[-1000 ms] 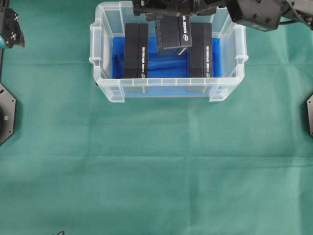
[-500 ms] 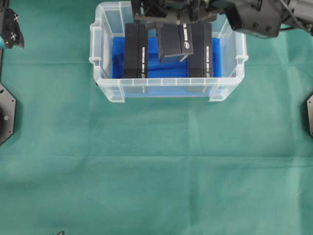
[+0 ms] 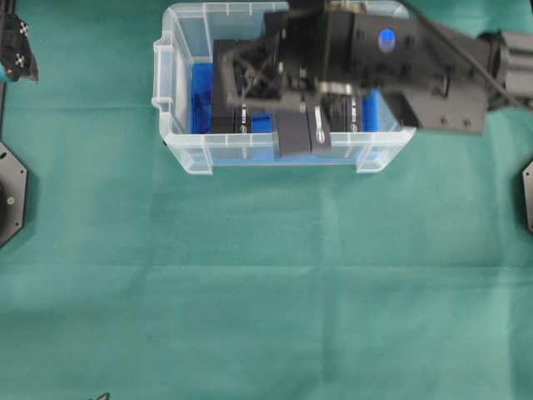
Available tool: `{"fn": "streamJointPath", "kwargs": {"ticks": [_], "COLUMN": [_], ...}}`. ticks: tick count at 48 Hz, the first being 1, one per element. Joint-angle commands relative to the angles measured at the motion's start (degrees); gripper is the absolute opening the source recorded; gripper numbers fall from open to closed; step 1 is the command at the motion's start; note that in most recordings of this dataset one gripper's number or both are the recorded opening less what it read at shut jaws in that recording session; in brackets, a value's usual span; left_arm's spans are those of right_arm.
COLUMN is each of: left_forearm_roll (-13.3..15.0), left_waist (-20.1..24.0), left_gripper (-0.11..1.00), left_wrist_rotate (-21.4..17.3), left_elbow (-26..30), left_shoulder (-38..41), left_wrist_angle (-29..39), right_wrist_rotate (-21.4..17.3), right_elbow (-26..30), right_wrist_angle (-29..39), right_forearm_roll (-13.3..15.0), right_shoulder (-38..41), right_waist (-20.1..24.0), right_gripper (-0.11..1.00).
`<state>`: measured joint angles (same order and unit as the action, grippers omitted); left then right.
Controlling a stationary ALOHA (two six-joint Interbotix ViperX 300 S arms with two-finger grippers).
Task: Take out the box from the case.
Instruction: 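Carry the black box pair forward out of the bin over the table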
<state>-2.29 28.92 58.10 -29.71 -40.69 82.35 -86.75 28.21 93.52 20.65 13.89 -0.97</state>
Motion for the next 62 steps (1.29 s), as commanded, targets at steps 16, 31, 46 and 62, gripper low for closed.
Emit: {"fn": "streamJointPath", "kwargs": {"ticks": [16, 31, 46, 62], "left_forearm_roll": [0.00, 0.09, 0.09, 0.09], "left_waist": [-1.05, -1.85, -2.99, -3.08], "left_gripper": [0.96, 0.96, 0.96, 0.96], "left_wrist_rotate": [0.53, 0.62, 2.20, 2.29], "left_elbow": [0.53, 0.53, 0.53, 0.53], "left_shoulder": [0.00, 0.00, 0.00, 0.00], "left_wrist_angle": [1.85, 2.99, 3.96, 3.78], "right_wrist_rotate": [-8.44, -16.00, -19.95, -20.39], "right_elbow": [1.58, 1.49, 1.49, 1.58], "right_wrist_angle": [1.85, 2.46, 3.87, 3.87], "right_forearm_roll": [2.20, 3.34, 3.34, 2.99], "right_shoulder": [-2.02, -0.70, -0.18, 0.79], "right_waist": [8.53, 14.59, 18.72, 19.42], "right_gripper": [0.68, 0.68, 0.68, 0.68]}}
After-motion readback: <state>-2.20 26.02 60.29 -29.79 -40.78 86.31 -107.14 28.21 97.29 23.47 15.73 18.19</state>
